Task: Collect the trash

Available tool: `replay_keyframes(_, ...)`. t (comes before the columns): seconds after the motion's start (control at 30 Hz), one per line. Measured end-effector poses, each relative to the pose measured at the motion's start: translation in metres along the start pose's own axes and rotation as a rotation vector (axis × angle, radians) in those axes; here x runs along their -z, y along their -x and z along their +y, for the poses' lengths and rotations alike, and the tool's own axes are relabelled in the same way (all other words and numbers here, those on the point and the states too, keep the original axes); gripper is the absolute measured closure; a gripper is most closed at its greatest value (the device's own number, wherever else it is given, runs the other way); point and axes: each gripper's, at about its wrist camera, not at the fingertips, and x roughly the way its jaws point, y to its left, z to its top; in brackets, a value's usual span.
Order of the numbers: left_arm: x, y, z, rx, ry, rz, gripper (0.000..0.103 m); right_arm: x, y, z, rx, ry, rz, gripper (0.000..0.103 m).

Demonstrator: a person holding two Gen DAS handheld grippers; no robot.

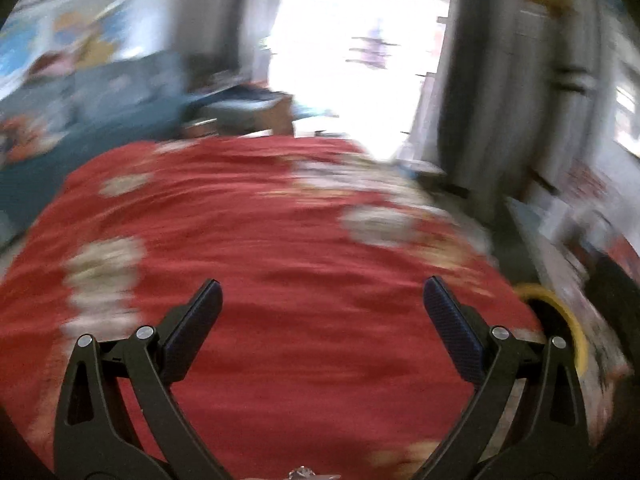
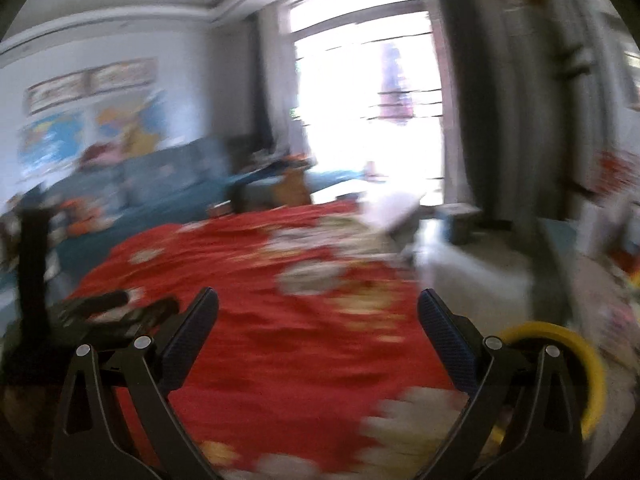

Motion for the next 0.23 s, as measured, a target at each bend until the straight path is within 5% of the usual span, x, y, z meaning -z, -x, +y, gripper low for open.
replay_keyframes(0.17,-0.015,0.014,0.168,-0.371,0.187,-0.021,0.011,-0.019,-0.07,0.129,-0.308,0.063,0.162,0.006)
replay_keyframes(0.23,-0.01,0.012,0.228,-0.491,0.222,0.04,0.011,-0.015,-0.101,0.191,-0.378,0.117,0.221,0.006)
